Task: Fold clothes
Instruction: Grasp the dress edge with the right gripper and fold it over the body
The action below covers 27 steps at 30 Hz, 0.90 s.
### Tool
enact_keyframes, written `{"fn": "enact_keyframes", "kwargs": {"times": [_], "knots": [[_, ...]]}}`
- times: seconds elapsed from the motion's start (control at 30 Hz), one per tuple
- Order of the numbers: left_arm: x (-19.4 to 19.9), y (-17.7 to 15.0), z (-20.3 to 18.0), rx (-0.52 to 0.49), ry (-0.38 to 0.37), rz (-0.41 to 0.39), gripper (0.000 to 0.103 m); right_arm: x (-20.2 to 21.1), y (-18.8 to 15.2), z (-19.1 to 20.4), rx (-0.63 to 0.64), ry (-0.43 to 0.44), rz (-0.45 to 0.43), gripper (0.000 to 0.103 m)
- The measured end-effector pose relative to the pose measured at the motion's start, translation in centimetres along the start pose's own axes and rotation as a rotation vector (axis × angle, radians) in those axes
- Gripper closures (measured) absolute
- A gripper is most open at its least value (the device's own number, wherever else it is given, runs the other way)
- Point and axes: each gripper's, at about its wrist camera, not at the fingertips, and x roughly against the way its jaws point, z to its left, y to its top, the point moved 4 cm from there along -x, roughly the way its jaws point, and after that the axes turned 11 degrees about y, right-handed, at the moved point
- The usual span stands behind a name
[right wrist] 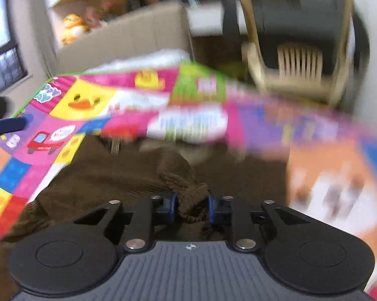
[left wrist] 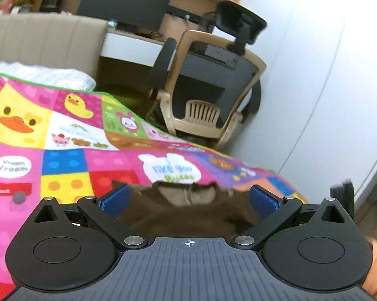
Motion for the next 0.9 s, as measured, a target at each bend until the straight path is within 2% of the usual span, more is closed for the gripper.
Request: {"fn": "enact_keyframes", "kwargs": {"times": [0.07, 0.1, 0.2, 0.23, 0.3, 0.37, 0.4, 0.57, 0.6, 0.9], "knots": [[-1.6, 0.3, 0.0, 0.018, -0.020, 0.023, 0.000, -0.3, 0.9, -0.6, 0.074, -0.089, -0.004, 0.081], [-2.6, 0.3, 0.0, 0.025, -0.032, 0.045, 0.000, -0.9, 0.9, -1.0, 0.086, -0.101, 0.026, 0.078], [-6.5, -0.9, 0.5, 0.059, -0.022, 0.134, 0.000, -3.4, -0.7, -3.2, -0.020, -0.075, 0.156, 0.066], [-8.0, -1.5, 0.8, 0.068, 0.000, 0.168, 0.000, -3.8, -1.3, -3.7, -0.041, -0.074, 0.164, 0.063], [-10.5, -2.7, 1.8, 0.072, 0.069, 0.227, 0.000, -3.4, -1.7, -3.7, -0.049, -0.080, 0.138, 0.052], [-11.9, -3.6, 3.1, 0.064, 0.145, 0.257, 0.000, -3.0, -1.9, -3.5, -0.037, -0.090, 0.120, 0.046], [-12.1, -3.7, 3.6, 0.062, 0.171, 0.257, 0.000, -2.8, -1.9, -3.3, -0.019, -0.097, 0.117, 0.043], [-11.2, -2.7, 5.9, 0.044, 0.281, 0.197, 0.000, -2.3, -1.1, -2.8, 0.020, -0.097, 0.089, 0.040], [-11.0, -2.5, 5.7, 0.048, 0.268, 0.191, 0.000, -2.2, -1.0, -2.8, 0.022, -0.098, 0.085, 0.040], [-11.6, -2.0, 1.5, 0.108, -0.004, 0.206, 0.000, -0.8, -0.4, -1.9, 0.040, -0.095, 0.057, 0.040]]}}
